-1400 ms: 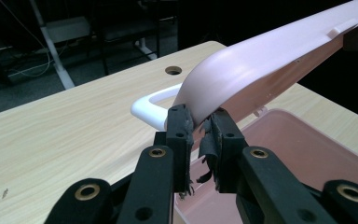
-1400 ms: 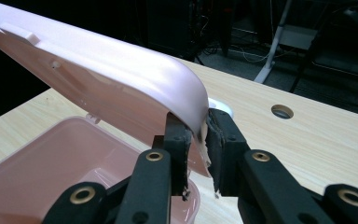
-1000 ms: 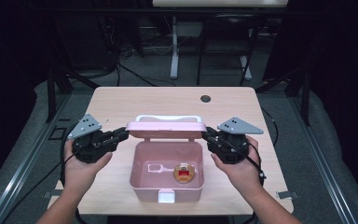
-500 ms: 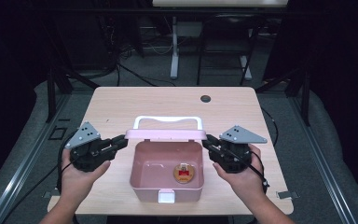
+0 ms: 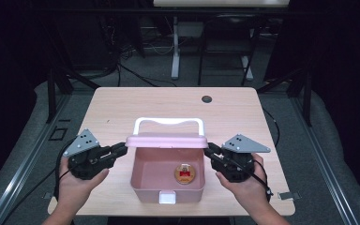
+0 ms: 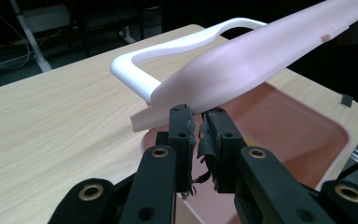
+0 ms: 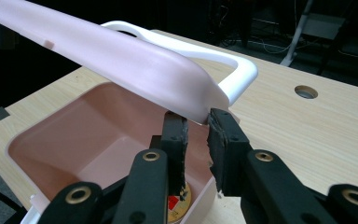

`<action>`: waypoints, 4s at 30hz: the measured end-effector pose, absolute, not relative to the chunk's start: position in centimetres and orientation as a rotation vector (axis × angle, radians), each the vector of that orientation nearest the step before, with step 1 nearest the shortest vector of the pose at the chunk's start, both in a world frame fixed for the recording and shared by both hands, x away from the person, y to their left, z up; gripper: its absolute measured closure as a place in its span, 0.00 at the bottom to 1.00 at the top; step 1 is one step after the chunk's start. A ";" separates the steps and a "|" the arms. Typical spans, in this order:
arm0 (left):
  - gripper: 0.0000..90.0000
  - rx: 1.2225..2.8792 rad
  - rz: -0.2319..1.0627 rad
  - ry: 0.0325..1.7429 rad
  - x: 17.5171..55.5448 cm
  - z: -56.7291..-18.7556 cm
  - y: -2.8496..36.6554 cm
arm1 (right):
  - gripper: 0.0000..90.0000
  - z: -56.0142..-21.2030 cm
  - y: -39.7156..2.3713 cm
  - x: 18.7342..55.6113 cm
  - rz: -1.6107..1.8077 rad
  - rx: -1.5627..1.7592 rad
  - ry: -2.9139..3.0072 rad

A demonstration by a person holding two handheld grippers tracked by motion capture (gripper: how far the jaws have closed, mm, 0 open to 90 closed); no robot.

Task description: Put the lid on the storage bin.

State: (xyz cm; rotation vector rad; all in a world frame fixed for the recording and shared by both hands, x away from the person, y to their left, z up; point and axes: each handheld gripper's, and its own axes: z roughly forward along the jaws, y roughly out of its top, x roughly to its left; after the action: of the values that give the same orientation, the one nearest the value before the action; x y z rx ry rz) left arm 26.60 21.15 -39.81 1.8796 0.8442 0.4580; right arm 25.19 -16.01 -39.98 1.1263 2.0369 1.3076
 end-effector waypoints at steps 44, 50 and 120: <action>0.92 1.875 0.393 0.849 23.9 -42.0 21.8 | 0.87 -43.0 -16.9 22.7 1.351 1.175 2.084; 0.92 1.885 0.396 0.843 23.5 -42.6 21.8 | 0.87 -43.4 -16.9 22.1 1.352 1.154 2.081; 0.93 1.907 0.310 0.880 21.3 -47.8 21.8 | 0.62 -44.6 -16.2 28.9 1.513 1.236 2.006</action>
State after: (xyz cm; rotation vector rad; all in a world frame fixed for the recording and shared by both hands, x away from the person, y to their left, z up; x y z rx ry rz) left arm 21.29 21.81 -47.76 1.9068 0.8795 0.3104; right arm 28.94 -16.17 -44.64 1.2356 2.0063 1.5132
